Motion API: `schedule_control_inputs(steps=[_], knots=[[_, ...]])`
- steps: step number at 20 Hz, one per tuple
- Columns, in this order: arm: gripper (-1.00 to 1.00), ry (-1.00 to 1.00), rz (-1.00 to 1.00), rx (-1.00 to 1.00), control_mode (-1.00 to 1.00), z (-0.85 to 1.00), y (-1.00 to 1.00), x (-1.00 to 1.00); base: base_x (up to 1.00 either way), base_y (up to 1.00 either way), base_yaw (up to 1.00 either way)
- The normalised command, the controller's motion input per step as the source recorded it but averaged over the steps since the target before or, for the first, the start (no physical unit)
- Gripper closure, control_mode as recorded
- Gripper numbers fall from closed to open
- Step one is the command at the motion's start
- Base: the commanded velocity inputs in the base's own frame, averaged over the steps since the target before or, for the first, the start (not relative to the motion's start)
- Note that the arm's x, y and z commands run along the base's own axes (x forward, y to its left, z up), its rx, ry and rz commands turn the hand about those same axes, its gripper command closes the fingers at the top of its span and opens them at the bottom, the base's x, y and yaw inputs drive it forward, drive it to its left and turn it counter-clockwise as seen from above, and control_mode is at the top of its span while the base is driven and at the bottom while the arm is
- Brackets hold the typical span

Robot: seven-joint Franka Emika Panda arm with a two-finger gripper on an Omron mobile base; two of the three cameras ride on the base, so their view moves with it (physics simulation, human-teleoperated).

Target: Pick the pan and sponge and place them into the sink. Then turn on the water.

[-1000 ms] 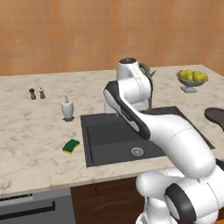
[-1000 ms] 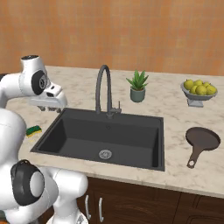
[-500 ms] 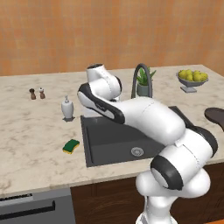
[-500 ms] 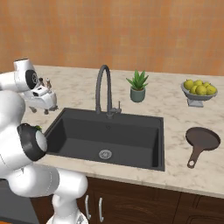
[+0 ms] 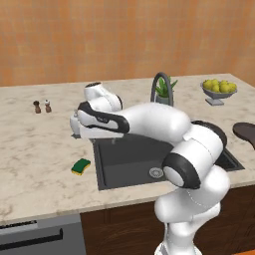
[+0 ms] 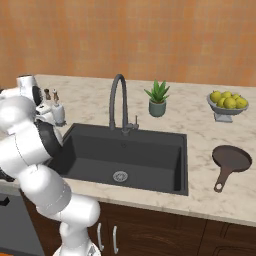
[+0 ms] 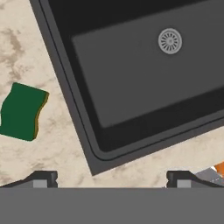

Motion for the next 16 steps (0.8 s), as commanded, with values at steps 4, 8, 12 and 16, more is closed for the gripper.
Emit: schedule_control_inputs(steps=[4,8,12,16], knots=[[-1.00,0.10,-0.02,0.14,-1.00,-0.33,0.47,0.10,0.00,0.00,0.00],[-1.00,0.03,-0.02,0.04,-1.00,-0.47,0.48,0.21,0.00,0.00,0.00],[-1.00,0.00,-0.01,0.00,-1.00,-0.36,0.41,0.23,0.00,0.00,0.00],[-1.00,0.03,-0.01,0.00,-1.00,-0.30,0.32,0.21,0.00,0.00,0.00]])
